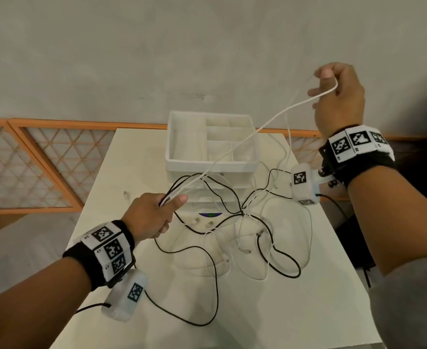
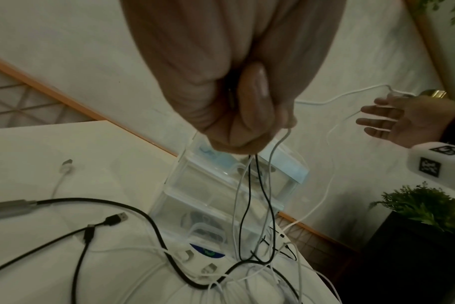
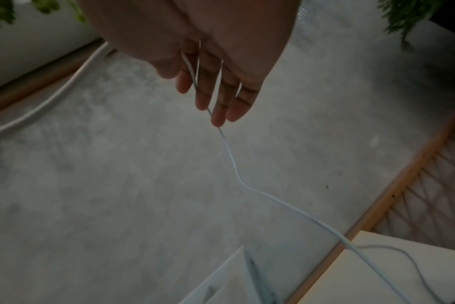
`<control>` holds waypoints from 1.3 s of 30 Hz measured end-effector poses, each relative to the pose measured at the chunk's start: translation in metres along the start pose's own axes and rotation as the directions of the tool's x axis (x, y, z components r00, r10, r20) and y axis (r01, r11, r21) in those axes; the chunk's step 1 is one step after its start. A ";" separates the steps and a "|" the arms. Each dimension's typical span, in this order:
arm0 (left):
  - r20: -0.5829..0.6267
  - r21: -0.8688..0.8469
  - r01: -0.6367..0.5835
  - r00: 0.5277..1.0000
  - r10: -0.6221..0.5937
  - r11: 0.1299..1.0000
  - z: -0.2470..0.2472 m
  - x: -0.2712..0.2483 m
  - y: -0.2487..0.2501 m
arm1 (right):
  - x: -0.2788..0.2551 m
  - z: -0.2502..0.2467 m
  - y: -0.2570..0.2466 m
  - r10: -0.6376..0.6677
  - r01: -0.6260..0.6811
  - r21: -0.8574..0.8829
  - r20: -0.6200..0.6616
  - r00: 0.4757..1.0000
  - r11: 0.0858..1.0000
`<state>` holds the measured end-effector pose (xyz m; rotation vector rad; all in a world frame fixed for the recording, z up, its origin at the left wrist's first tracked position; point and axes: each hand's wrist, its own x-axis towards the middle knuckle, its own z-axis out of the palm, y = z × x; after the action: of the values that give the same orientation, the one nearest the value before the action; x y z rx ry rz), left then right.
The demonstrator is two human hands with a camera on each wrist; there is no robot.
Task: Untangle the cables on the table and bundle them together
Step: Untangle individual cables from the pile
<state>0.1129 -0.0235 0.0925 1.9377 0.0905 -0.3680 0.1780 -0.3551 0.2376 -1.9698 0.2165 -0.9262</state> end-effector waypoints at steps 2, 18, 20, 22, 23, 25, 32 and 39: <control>-0.024 0.023 -0.006 1.000 0.007 1.000 0.000 0.001 -0.001 | -0.005 0.003 0.003 -0.059 0.059 0.016 0.015 0.998 0.998; -0.136 0.011 -0.032 0.990 0.033 0.999 -0.007 0.013 0.015 | -0.074 -0.004 0.130 0.469 0.020 -0.705 0.493 0.733 0.709; -0.088 0.037 -0.069 0.993 0.072 0.997 -0.010 0.009 0.024 | -0.101 -0.005 0.134 0.577 0.116 -0.751 0.587 0.568 0.650; -0.015 0.068 -0.097 0.995 0.098 0.993 -0.009 0.005 0.034 | -0.114 0.002 0.113 0.486 0.076 -0.644 0.644 0.590 0.761; 0.023 0.079 -0.117 0.993 0.115 0.990 -0.006 0.002 0.041 | -0.119 0.008 0.093 0.391 0.024 -0.523 0.665 0.636 0.852; 0.105 0.108 -0.196 0.977 0.185 0.975 0.002 -0.003 0.056 | -0.132 0.023 0.046 0.181 -0.014 -0.235 0.709 0.681 0.972; 0.165 0.141 -0.448 0.890 0.425 0.883 -0.008 -0.030 0.092 | -0.131 0.047 0.025 0.346 0.209 -0.493 0.800 0.491 0.845; 0.400 0.441 -0.345 0.902 0.163 0.828 -0.037 -0.037 0.022 | -0.098 0.014 0.069 0.178 -0.049 -0.440 0.257 0.950 0.897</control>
<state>0.0908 0.0054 0.1357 2.3268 -0.5530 -0.5889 0.1331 -0.3375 0.1272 -2.4433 0.3897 -0.5259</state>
